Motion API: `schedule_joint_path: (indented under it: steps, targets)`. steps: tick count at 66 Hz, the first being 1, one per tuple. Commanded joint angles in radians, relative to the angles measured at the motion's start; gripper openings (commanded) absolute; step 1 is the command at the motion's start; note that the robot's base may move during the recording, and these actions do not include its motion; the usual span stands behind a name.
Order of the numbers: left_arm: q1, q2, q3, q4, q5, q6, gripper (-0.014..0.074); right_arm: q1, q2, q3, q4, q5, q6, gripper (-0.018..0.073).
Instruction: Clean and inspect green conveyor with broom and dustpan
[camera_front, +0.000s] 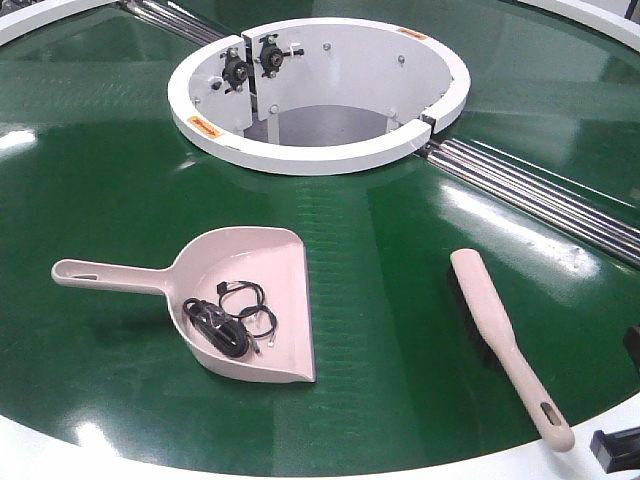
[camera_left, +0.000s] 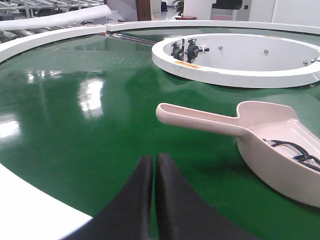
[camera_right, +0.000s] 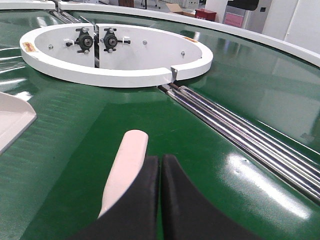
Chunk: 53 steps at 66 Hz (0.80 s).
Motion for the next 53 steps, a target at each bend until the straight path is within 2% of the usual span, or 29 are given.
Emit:
schedule_joint_path:
  steps: [1, 40, 53]
  targets:
    - [0.004, -0.015, 0.018, 0.0, -0.069, -0.01, -0.0007, -0.004, 0.005, -0.028, -0.002, -0.076, -0.009, -0.0001]
    - [0.004, -0.015, 0.018, 0.0, -0.069, -0.01, -0.0007, -0.007, 0.001, -0.028, -0.003, -0.077, -0.011, -0.0001]
    - [0.004, -0.015, 0.018, 0.0, -0.069, -0.01, -0.0007, -0.093, -0.133, -0.026, -0.003, 0.027, -0.013, -0.0001]
